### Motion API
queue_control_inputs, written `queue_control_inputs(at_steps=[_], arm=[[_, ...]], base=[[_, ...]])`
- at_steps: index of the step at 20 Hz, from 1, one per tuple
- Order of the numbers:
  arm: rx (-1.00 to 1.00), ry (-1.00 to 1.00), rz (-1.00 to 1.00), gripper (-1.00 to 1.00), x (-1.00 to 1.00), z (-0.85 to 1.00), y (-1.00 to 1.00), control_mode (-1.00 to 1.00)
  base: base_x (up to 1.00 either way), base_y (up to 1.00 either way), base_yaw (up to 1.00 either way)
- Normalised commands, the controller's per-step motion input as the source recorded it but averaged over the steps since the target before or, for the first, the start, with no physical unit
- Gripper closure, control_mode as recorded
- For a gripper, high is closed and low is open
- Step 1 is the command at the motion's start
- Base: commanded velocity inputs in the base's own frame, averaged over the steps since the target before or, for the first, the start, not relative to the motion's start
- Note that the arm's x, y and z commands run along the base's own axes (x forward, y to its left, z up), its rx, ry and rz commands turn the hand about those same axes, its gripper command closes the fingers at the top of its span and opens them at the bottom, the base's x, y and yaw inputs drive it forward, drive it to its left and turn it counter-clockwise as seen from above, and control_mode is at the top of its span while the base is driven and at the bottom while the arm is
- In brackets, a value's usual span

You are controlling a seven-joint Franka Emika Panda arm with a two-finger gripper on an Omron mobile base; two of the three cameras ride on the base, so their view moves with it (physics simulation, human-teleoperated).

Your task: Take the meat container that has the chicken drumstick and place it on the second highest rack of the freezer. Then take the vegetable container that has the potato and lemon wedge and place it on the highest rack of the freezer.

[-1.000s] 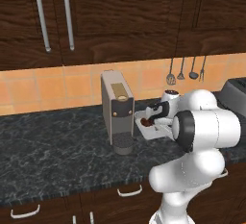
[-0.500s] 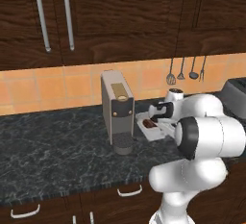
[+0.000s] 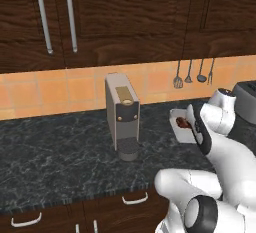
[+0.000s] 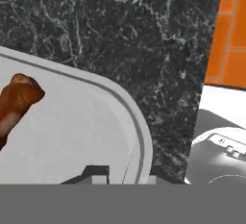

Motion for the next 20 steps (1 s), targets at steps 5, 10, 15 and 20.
queue_control_inputs(at_steps=[5,10,15,20], arm=[[-0.03,0.02,-0.11,1.00,-1.00,0.66,0.05,-1.00],[-0.09,-0.06,0.02,1.00,-0.80,0.17,0.21,1.00],[0.00,0.00,0.00,1.00,0.00,0.00,0.00,1.00],[0.00,0.00,0.00,1.00,0.00,0.00,0.00,1.00]], base=[[0.00,0.00,0.00],[-0.20,0.00,0.00],[-0.99,0.04,-0.38],[-0.50,0.24,-0.82]])
